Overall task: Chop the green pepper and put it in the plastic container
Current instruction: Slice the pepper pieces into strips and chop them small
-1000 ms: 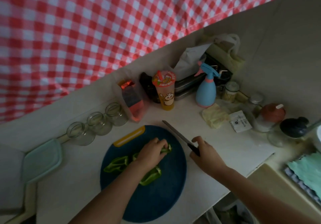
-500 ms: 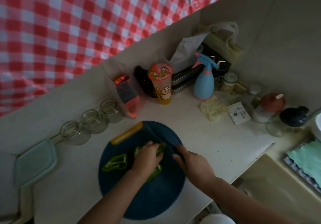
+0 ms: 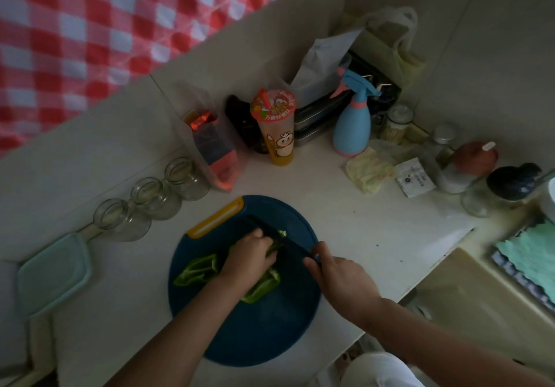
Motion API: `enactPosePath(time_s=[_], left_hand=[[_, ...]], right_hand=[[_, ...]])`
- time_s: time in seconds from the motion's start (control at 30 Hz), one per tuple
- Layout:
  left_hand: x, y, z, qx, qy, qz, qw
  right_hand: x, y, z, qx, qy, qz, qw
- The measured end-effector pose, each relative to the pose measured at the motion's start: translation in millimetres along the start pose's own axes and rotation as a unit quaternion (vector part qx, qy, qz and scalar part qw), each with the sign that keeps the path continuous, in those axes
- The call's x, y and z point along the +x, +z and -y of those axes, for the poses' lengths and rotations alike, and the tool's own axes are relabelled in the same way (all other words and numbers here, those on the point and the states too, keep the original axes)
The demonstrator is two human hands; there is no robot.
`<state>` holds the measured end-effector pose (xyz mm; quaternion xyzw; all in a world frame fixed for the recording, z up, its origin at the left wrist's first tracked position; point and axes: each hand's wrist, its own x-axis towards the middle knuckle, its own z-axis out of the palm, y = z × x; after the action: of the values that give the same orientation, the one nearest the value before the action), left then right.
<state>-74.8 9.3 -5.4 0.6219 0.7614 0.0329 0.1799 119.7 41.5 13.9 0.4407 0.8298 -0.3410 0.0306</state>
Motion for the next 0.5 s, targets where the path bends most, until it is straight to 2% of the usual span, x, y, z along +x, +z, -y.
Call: enactPosePath(time_s=[0.23, 0.5], left_hand=[[2, -4, 6, -0.04, 0.047, 0.002, 0.998], [14, -11, 8, -0.049, 0.049, 0.046, 0.996]], right_hand=[[12, -11, 1, 0.05, 0.025, 0.031, 0.998], [23, -25, 2, 0.076, 0.026, 0.069, 0.994]])
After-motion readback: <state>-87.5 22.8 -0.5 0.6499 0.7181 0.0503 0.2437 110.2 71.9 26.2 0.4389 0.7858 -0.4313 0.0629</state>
